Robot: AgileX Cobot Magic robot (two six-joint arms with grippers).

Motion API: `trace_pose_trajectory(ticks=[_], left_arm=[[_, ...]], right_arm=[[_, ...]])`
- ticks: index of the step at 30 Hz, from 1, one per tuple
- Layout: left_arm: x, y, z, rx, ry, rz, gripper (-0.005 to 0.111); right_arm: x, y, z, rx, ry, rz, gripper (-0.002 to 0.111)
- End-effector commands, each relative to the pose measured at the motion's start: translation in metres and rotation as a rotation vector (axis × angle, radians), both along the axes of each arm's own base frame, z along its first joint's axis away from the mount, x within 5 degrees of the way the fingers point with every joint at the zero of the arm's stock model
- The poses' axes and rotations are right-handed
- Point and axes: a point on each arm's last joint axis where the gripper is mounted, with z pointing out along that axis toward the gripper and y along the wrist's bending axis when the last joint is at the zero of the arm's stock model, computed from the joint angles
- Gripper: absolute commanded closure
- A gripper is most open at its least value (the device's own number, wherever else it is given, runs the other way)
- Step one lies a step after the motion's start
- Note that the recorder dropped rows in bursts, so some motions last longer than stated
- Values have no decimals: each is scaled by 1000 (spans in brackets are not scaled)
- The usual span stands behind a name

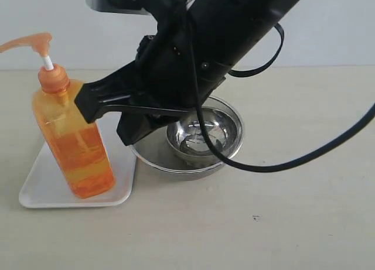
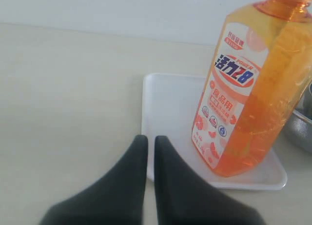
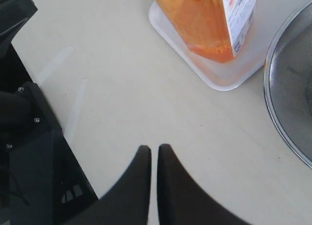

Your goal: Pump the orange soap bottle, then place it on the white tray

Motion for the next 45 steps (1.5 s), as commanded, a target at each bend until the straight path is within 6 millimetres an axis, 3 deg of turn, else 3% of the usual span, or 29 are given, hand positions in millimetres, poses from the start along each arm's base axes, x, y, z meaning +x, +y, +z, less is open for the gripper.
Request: trace_pose_trajectory(ticks=[1, 6, 13, 20, 24, 31, 37, 45], left_arm=[[0, 0, -1, 0, 0, 7, 102], [0, 0, -1, 0, 0, 7, 102], [0, 0, -1, 0, 0, 7, 102], [0, 0, -1, 0, 0, 7, 102], [0, 0, -1, 0, 0, 7, 102], [0, 0, -1, 0, 0, 7, 102], [0, 0, -1, 0, 0, 7, 102], [0, 0, -1, 0, 0, 7, 102]], right_arm=[[0, -2, 4, 10, -20, -8, 108], [-5, -14, 1, 16, -73, -33, 108], [-23, -51, -15, 148, -283, -164, 108], [-48, -114, -39, 168, -329, -309, 108], [-63, -153, -56, 249, -328, -492, 108], [-102, -208, -73, 360, -476, -687, 108], [-129, -234, -86, 440, -621, -810, 108], [-145, -256, -100, 434, -867, -994, 108]])
